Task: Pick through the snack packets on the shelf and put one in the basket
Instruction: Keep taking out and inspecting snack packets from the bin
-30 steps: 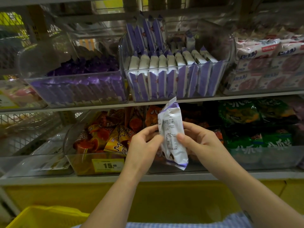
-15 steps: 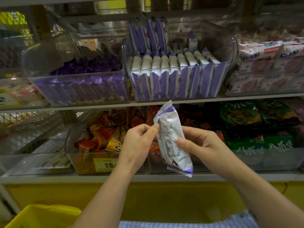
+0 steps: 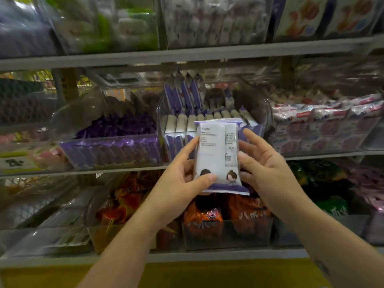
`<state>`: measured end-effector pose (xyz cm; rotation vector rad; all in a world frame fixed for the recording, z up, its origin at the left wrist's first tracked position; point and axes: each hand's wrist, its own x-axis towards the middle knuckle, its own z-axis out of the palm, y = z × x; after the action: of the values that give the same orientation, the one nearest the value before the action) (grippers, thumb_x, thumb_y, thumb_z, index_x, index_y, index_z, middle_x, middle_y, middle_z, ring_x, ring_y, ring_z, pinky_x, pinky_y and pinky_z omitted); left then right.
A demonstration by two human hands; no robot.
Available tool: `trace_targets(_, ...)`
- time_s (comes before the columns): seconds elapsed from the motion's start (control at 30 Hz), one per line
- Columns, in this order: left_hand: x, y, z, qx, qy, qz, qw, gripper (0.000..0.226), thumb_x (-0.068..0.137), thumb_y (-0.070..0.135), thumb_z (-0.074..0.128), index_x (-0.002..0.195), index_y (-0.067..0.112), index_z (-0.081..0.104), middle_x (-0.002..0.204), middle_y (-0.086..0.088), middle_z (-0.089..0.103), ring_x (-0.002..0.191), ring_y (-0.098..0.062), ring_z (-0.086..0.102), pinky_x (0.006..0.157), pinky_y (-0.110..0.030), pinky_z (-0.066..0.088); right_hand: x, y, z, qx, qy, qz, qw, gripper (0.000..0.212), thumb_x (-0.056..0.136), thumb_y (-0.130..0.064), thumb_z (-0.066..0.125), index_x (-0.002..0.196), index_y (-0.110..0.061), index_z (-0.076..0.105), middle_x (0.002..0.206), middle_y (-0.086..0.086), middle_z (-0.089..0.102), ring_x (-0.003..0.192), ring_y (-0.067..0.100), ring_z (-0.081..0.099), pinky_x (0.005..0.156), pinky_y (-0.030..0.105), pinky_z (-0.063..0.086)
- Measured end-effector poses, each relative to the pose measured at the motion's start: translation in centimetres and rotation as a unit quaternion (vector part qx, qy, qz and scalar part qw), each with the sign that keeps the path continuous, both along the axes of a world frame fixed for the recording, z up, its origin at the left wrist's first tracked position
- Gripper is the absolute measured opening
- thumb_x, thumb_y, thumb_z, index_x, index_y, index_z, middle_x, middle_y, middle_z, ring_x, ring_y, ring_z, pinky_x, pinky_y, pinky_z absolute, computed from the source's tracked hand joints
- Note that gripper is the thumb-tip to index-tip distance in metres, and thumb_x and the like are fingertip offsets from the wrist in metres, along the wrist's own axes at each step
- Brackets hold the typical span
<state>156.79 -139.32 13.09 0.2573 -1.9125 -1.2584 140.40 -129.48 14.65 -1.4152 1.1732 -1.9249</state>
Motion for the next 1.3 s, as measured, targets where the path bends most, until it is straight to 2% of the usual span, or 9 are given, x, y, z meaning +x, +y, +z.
trace_targets(0.07, -0.2, -0.1, 1.6, -0.007, 0.012, 0.039, 0.999, 0.068, 0.077, 0.023, 0.077, 0.121, 0.065, 0.045, 0.116, 0.008, 0.069, 0.104, -0.011, 0.069, 0.079, -0.024, 0.058, -0.5, 0.4, 1.9, 0.022, 0.181, -0.084, 0.98, 0.067, 0.088, -0.019, 0.067, 0.143, -0.04, 0.036, 0.146, -0.016, 0.039, 0.124, 0.002, 0.052, 0.091, 0.028, 0.053)
trace_targets(0.17, -0.5, 0.0, 3.9, -0.04, 0.007, 0.093, 0.995, 0.069, 0.084, 0.02, 0.074, 0.14, 0.045, 0.041, 0.124, 0.005, 0.066, 0.107, -0.011, 0.067, 0.09, -0.033, 0.056, -1.1, 0.9, 4.8, 0.048, 0.484, -0.135, 0.864, 0.077, 0.079, -0.045, 0.072, 0.145, -0.044, 0.031, 0.153, -0.019, 0.024, 0.141, -0.003, 0.017, 0.114, 0.027, 0.026)
trace_targets(0.27, -1.1, 0.3, 6.5, -0.117, -0.019, 0.169, 0.978, 0.067, 0.084, 0.031, 0.073, 0.142, 0.041, 0.042, 0.131, 0.015, 0.056, 0.114, 0.0, 0.058, 0.092, -0.021, 0.05, -1.2, 0.3, 6.9, 0.055, 0.596, -0.159, 0.785, 0.088, 0.077, -0.057, 0.068, 0.149, -0.044, 0.019, 0.154, -0.016, 0.027, 0.14, 0.005, 0.022, 0.113, 0.029, 0.026)
trace_targets(0.5, -4.0, -0.2, 11.0, -0.163, -0.006, 0.164, 0.973, 0.053, 0.089, 0.031, 0.069, 0.138, 0.035, 0.049, 0.122, 0.017, 0.059, 0.108, -0.007, 0.063, 0.093, -0.033, 0.054, -2.7, -2.1, 10.7, -0.011, 0.601, -0.192, 0.776, 0.086, 0.085, -0.041, 0.068, 0.147, -0.05, 0.009, 0.148, -0.018, 0.03, 0.12, 0.005, 0.048, 0.093, 0.019, 0.042)
trace_targets(0.67, -6.5, -2.9, 13.0, -0.205, -0.006, 0.149, 0.967, 0.062, 0.085, 0.032, 0.073, 0.134, 0.051, 0.04, 0.1, 0.041, 0.059, 0.1, 0.021, 0.055, 0.077, -0.002, 0.045, -4.9, -4.8, 13.1, -0.02, 0.525, -0.182, 0.831, 0.071, 0.087, -0.022, 0.067, 0.143, -0.045, 0.03, 0.138, -0.016, 0.046, 0.117, 0.003, 0.051, 0.098, 0.021, 0.042)
trace_targets(0.83, -9.3, -6.8, 15.3, -0.22, -0.023, 0.176, 0.959, 0.062, 0.083, 0.024, 0.075, 0.11, 0.07, 0.044, 0.106, 0.029, 0.065, 0.103, 0.008, 0.063, 0.085, -0.015, 0.052, -7.0, -7.7, 15.0, -0.037, 0.471, -0.152, 0.868, 0.06, 0.089, -0.025, 0.067, 0.139, -0.041, 0.04, 0.117, -0.02, 0.063, 0.105, -0.007, 0.06, 0.09, 0.018, 0.051)
trace_targets(1.03, -12.2, -10.9, 17.1, -0.26, -0.08, 0.203, 0.941, 0.048, 0.085, 0.023, 0.072, 0.116, 0.054, 0.05, 0.087, 0.036, 0.061, 0.086, 0.029, 0.054, 0.064, 0.004, 0.04, -9.6, -11.8, 16.3, 0.023, 0.483, -0.166, 0.859, 0.053, 0.088, -0.035, 0.068, 0.136, -0.036, 0.045, 0.118, -0.016, 0.065, 0.106, -0.005, 0.061, 0.094, 0.022, 0.051)
trace_targets(1.17, -13.7, -12.7, 17.1, -0.279, -0.134, 0.233, 0.922, 0.034, 0.09, 0.024, 0.065, 0.114, 0.046, 0.055, 0.09, 0.026, 0.063, 0.086, 0.014, 0.06, 0.067, 0.003, 0.04, -11.5, -13.2, 17.2, 0.06, 0.541, -0.149, 0.826, 0.056, 0.085, -0.034, 0.069, 0.135, -0.038, 0.046, 0.116, -0.01, 0.067, 0.102, 0.001, 0.063, 0.09, 0.019, 0.051)
trace_targets(1.3, -14.7, -14.0, 17.8, -0.303, -0.188, 0.285, 0.89, 0.027, 0.094, 0.024, 0.059, 0.12, 0.032, 0.06, 0.11, 0.012, 0.064, 0.11, -0.01, 0.06, 0.082, -0.01, 0.039, -13.5, -14.4, 19.1, 0.107, 0.568, -0.155, 0.801, 0.049, 0.082, -0.019, 0.065, 0.129, -0.03, 0.056, 0.117, -0.002, 0.067, 0.104, 0.016, 0.064, 0.087, 0.029, 0.053)
